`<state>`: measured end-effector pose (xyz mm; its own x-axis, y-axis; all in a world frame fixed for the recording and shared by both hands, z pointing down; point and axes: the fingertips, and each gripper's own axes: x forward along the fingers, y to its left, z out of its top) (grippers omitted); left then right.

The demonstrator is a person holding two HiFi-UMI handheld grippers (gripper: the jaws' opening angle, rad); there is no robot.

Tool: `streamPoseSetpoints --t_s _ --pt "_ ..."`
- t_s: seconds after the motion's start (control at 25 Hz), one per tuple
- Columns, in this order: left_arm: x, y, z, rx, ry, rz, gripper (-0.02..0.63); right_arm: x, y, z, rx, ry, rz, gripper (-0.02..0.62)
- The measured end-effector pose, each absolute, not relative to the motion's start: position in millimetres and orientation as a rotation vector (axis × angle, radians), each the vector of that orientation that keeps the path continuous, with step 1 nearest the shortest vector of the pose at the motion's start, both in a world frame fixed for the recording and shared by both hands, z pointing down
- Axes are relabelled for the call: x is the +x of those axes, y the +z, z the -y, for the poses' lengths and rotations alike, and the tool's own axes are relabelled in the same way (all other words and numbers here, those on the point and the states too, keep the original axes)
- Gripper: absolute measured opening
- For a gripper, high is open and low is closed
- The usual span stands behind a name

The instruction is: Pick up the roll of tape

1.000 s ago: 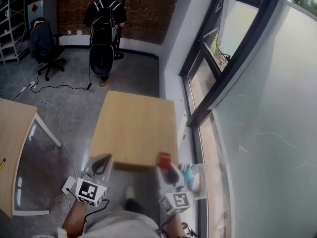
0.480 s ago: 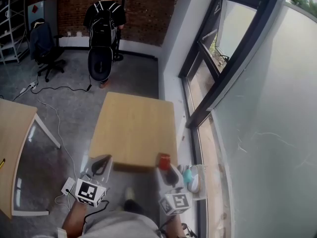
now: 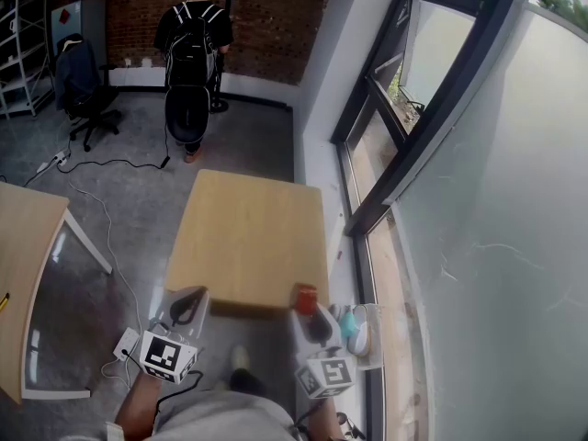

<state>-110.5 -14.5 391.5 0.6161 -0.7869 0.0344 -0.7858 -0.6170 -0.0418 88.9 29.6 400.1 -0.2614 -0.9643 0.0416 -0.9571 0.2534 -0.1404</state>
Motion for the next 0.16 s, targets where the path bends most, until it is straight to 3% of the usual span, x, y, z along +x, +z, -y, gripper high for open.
streamPoseSetpoints --t_s 0.16 --pt "-109.9 393.5 14.4 -2.802 -0.080 -1.363 0.000 88.5 401.7 -30.1 -1.872 -0.217 -2.442 0.202"
